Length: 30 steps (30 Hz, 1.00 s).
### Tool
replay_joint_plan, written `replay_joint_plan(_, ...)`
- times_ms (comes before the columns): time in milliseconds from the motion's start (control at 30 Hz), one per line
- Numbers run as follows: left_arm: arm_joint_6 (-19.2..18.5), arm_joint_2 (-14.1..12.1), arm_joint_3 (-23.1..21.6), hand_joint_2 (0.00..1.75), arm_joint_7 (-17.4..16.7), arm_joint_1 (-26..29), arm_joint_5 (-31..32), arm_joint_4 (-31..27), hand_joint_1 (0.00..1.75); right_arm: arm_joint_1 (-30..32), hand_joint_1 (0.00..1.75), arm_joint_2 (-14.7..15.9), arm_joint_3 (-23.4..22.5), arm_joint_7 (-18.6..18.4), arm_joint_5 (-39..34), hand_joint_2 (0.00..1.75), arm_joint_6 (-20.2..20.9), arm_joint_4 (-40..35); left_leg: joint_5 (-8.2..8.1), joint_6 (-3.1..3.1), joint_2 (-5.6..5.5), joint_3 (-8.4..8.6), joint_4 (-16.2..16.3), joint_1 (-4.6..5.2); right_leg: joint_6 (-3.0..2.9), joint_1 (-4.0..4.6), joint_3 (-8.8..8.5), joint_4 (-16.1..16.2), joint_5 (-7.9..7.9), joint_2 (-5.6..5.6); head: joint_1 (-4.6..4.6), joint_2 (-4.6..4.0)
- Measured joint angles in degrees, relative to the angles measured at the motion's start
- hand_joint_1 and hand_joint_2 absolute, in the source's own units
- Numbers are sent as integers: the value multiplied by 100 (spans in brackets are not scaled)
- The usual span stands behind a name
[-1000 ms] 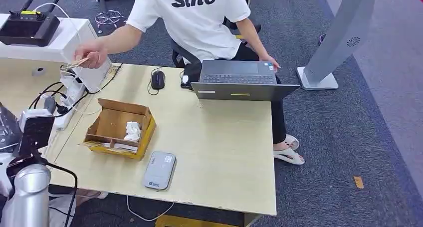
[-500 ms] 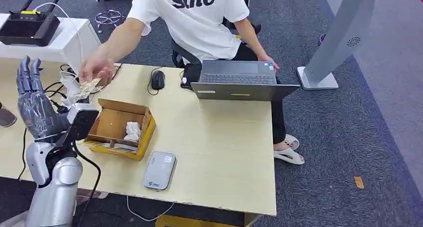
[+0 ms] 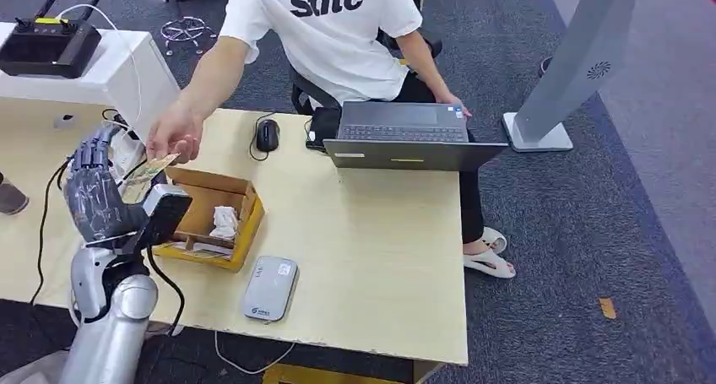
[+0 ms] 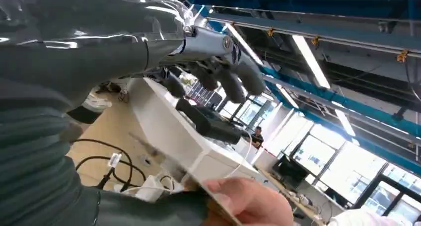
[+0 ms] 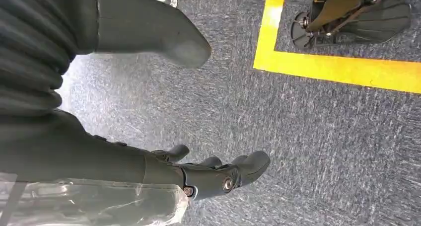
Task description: Pass the card to the sensor for recognition and then transmit it.
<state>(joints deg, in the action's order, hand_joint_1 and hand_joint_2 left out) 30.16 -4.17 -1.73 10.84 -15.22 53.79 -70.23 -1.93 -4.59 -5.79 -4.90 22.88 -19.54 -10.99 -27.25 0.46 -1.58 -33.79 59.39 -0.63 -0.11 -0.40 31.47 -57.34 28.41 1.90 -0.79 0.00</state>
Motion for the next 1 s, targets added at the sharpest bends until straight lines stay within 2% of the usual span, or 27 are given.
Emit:
replay_joint_plan(700, -22, -26, -6, 175, 76, 44, -153, 105, 175, -2, 0, -2, -9, 96, -7, 175, 35, 0, 0, 0, -1, 0, 0, 0, 0, 0, 0, 0, 0, -1, 0, 0)
replay_joint_plan(1000, -203, 0, -326, 175, 208, 172, 29, 81, 175, -2, 0, -22, -87, 94, 0, 175, -9, 0, 0, 0, -2, 0, 0, 1, 0, 0, -1, 0, 0, -2, 0, 0)
